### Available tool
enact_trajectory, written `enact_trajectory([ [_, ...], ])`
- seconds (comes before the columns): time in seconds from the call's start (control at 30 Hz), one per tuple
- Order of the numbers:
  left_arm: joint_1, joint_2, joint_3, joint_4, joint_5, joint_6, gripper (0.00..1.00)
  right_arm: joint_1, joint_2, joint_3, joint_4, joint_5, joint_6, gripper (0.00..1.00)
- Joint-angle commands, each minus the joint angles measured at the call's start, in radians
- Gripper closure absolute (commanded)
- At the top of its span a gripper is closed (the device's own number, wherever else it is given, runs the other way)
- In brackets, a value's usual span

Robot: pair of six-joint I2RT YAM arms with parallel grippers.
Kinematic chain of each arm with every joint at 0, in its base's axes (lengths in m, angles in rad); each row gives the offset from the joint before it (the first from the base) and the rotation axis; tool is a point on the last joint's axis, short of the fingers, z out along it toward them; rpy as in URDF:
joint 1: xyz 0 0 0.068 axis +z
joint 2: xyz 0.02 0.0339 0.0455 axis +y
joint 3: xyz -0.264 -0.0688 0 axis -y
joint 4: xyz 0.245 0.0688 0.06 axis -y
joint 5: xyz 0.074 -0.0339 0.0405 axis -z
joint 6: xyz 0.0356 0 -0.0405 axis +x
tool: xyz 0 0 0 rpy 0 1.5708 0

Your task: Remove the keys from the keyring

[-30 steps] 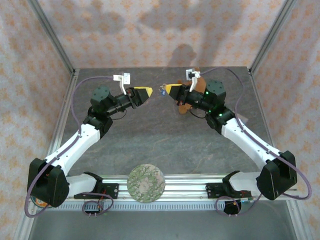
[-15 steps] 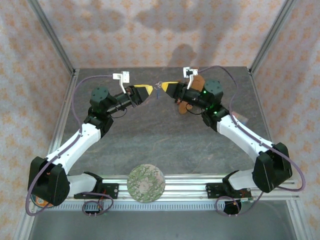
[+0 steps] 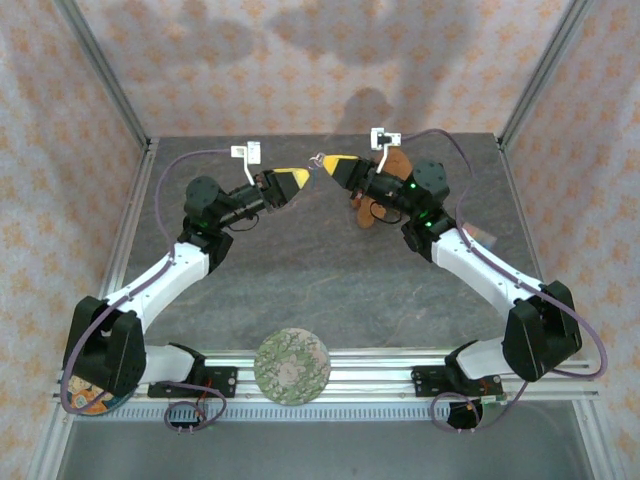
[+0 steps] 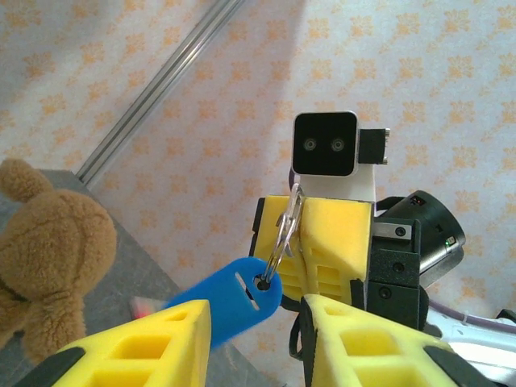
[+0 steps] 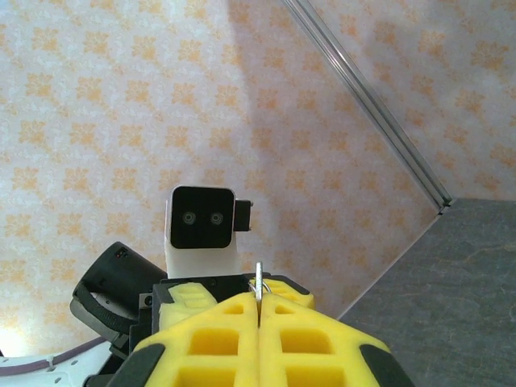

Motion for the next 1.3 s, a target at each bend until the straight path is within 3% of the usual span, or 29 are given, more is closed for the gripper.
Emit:
enact_trajectory([
  [0.0, 0.005, -0.037, 0.001, 0.026, 0.009, 0.018, 0.64, -0.004, 0.004, 0.015, 0.089, -0.021, 0.029, 1.00],
  [0.4, 0.005, -0.027, 0.017, 0.066, 0.008, -0.009, 0.72, 0.004, 0.006, 0.002, 0.113, -0.037, 0.053, 1.00],
  [0.87, 0.005, -0.035, 0.036, 0.039, -0.004, 0.008, 0.68, 0.022, 0.024, 0.004, 0.114, -0.046, 0.058, 1.00],
  [1.27, 0.005, -0.032, 0.047, 0.045, -0.002, 0.008, 0.83, 0.028, 0.024, -0.001, 0.109, -0.048, 0.055, 1.00],
])
